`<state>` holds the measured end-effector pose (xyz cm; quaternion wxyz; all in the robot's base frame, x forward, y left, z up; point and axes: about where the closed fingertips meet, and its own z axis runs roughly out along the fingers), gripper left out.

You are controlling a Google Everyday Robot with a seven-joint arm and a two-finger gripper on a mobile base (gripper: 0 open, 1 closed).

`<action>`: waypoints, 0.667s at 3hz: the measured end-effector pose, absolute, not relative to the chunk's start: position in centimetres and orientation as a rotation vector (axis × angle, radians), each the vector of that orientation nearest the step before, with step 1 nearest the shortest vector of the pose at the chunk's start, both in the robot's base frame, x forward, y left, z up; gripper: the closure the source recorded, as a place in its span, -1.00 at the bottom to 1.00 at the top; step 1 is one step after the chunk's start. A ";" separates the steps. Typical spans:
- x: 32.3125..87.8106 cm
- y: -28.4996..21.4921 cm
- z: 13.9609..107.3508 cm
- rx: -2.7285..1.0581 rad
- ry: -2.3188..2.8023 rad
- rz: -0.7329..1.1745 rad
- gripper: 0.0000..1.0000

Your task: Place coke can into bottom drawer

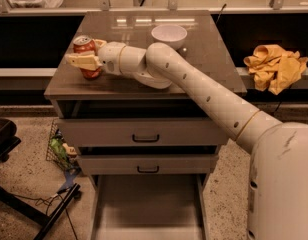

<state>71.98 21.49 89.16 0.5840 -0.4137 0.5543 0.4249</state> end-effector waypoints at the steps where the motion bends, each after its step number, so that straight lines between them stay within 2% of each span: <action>1: 71.8 21.9 89.2 -0.970 1.291 0.997 0.61; 2: 71.7 22.1 89.2 -0.972 1.289 1.000 0.99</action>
Offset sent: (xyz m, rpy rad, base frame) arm -0.0013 0.0029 0.0003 0.0005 -0.0001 0.0045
